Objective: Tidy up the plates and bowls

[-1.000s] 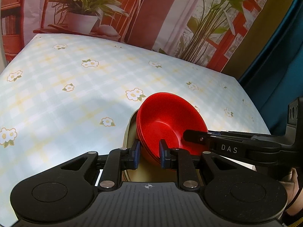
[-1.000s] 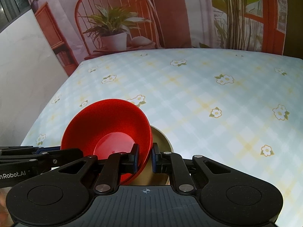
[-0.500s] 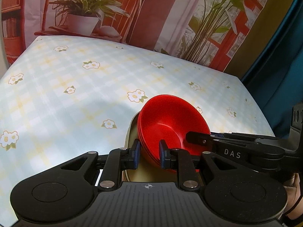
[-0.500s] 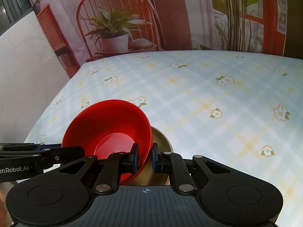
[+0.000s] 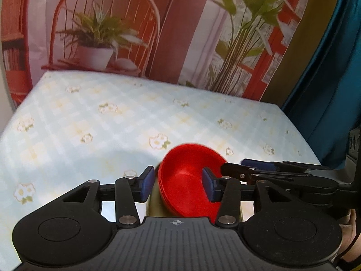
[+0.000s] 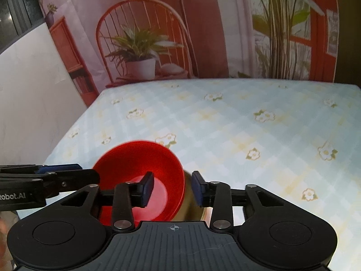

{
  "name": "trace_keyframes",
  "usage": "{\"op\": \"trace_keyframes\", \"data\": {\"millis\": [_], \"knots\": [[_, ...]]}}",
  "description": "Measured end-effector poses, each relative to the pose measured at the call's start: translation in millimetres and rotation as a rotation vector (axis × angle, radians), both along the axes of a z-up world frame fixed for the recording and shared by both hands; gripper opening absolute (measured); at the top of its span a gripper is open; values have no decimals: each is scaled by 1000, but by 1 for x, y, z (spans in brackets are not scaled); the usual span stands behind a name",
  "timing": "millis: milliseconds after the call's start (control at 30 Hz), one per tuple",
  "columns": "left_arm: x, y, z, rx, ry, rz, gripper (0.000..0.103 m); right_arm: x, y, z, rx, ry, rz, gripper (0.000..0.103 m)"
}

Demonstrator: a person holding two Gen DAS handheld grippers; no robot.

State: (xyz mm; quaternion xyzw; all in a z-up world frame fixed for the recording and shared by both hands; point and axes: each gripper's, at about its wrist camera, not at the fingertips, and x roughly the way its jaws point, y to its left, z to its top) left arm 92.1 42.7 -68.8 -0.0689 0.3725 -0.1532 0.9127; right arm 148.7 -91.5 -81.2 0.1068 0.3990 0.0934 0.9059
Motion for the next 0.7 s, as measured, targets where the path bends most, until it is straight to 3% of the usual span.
{"op": "trace_keyframes", "data": {"millis": [167,267,333,533,700], "knots": [[-9,1,24,35,-93,18,66,-8,-9,21,-17,-63,-24,60],[-15,0,41,44,-153,32,88,-14,-14,36,-46,-107,-35,72],[-20,-2,52,51,-197,37,94,-18,-18,44,-57,-131,-44,81],[-29,-8,74,65,-260,36,103,-30,-26,67,-92,-194,-64,103],[-35,-10,86,79,-285,61,103,-39,-32,82,-97,-219,-79,103]]}}
